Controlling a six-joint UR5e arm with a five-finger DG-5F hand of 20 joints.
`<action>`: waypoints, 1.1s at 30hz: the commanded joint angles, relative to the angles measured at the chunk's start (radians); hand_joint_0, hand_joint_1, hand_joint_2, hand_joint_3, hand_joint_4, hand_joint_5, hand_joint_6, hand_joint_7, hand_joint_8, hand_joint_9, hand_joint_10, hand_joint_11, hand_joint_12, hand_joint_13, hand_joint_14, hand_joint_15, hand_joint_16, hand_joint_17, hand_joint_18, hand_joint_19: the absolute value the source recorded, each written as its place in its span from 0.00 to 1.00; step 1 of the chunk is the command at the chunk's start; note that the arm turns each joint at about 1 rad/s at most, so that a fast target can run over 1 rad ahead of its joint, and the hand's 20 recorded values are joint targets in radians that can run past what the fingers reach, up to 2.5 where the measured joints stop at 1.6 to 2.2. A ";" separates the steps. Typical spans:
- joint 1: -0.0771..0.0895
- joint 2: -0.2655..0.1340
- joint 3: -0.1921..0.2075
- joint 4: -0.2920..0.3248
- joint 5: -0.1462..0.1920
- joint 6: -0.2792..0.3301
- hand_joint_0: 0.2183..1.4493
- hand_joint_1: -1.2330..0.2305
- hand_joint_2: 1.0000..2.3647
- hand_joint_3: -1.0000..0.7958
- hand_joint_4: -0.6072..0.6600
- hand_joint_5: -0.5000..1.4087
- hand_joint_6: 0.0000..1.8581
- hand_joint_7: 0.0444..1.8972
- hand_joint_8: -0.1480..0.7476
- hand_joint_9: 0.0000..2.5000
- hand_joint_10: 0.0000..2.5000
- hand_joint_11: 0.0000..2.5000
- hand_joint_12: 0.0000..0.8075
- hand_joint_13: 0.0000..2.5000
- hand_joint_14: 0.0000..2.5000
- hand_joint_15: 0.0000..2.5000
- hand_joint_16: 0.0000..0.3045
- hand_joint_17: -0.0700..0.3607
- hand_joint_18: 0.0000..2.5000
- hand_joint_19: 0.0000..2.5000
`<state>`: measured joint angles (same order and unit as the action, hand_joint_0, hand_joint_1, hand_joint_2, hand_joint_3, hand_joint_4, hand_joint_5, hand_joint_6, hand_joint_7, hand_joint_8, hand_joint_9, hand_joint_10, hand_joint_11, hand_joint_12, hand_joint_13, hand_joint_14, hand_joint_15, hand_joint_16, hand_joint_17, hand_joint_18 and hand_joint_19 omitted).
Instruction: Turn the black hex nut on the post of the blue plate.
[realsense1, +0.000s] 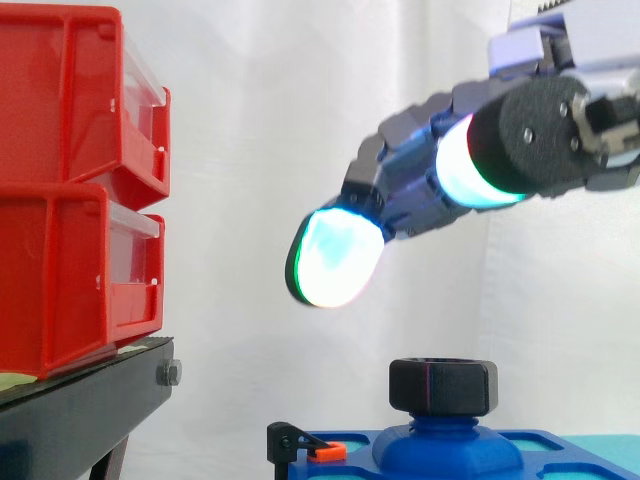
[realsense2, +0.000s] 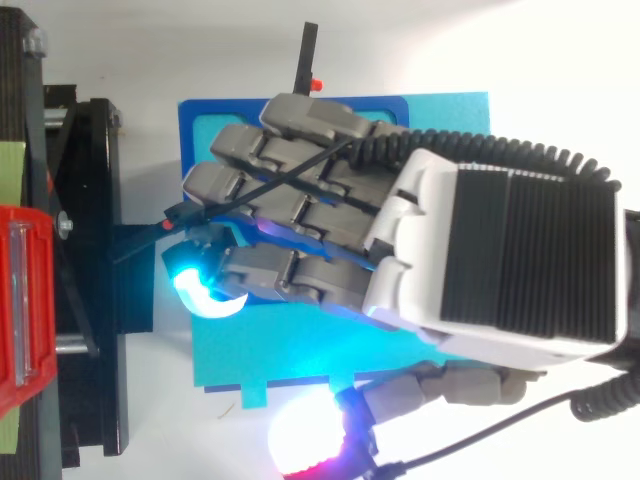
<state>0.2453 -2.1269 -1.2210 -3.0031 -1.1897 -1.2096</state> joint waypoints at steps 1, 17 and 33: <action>-0.012 -0.033 0.000 0.000 -0.033 0.015 0.20 0.58 0.00 0.28 0.63 0.15 0.27 0.39 0.42 0.09 0.00 0.00 0.46 0.04 0.00 0.04 0.19 0.47 0.01 0.09; -0.040 -0.050 0.000 -0.019 -0.091 0.044 0.21 0.58 0.00 0.28 0.63 0.16 0.27 0.40 0.42 0.09 0.00 0.00 0.46 0.04 0.00 0.04 0.19 0.47 0.01 0.10; -0.078 -0.050 0.000 -0.045 -0.177 0.041 0.21 0.58 0.00 0.28 0.63 0.16 0.27 0.40 0.42 0.09 0.00 0.00 0.46 0.04 0.00 0.04 0.19 0.47 0.01 0.10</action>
<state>0.1763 -2.1767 -1.2210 -3.0460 -1.3470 -1.1685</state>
